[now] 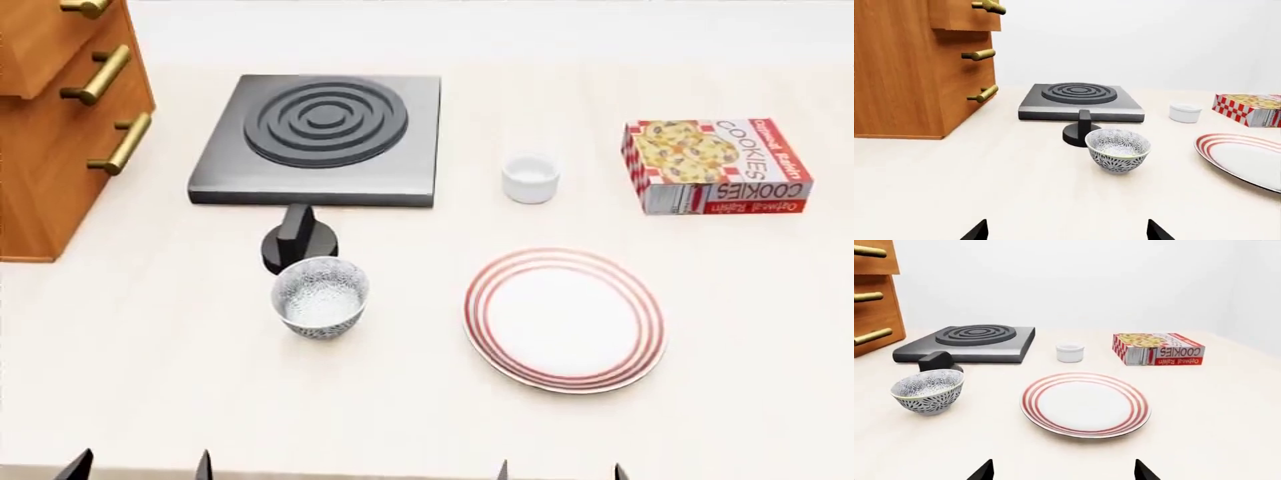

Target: Pick the akita bowl on the wooden cabinet and place it on the plate.

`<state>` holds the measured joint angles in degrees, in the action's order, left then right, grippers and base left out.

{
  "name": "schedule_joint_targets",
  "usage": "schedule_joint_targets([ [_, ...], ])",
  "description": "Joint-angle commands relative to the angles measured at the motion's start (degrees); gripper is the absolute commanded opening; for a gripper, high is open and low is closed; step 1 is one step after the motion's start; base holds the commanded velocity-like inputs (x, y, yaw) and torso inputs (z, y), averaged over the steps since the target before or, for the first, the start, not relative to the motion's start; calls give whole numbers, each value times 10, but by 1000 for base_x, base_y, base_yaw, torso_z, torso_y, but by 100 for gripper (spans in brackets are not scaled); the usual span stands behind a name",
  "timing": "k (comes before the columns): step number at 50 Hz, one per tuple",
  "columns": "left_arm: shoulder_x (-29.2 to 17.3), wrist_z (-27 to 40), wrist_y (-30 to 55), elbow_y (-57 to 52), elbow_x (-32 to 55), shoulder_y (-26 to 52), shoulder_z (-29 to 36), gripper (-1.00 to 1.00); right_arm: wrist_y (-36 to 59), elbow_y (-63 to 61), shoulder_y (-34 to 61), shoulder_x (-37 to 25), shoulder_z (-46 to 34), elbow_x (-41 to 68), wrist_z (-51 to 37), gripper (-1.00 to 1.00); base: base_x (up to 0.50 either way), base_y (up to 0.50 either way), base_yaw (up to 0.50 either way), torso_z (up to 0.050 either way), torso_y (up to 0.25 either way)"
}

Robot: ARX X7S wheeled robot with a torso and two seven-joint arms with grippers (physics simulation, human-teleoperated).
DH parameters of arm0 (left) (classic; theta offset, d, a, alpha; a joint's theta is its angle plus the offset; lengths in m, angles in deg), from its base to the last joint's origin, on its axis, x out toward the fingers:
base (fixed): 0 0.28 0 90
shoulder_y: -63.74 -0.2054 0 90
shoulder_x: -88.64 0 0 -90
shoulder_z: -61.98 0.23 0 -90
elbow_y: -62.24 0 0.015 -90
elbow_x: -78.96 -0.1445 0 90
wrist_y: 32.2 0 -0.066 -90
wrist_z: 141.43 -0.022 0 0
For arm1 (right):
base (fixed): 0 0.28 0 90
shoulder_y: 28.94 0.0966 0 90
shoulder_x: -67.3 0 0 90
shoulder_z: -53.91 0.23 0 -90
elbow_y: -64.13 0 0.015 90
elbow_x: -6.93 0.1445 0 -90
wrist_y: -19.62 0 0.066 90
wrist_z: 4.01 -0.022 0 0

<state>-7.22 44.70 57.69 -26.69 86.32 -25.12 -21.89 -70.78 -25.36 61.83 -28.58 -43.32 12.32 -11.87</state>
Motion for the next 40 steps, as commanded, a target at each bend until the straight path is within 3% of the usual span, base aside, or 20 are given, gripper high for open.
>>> schedule_joint_targets([
  [1,-8,3,-7,12,8,7,6,100,0,1,2,-6,-7,6,-8,100,0,0,0,50,109],
  [25,-17,16,-8,11,20,6,16,100,-2,3,4,-16,-20,15,-22,100,0,0,0,50,106],
  [30,-17,20,-12,9,20,3,20,100,-1,3,4,-18,-23,16,-25,100,0,0,0,0,0],
  [40,-19,30,-8,-4,19,-4,27,100,-1,2,4,-22,-27,19,-29,100,0,364,0,0,0],
])
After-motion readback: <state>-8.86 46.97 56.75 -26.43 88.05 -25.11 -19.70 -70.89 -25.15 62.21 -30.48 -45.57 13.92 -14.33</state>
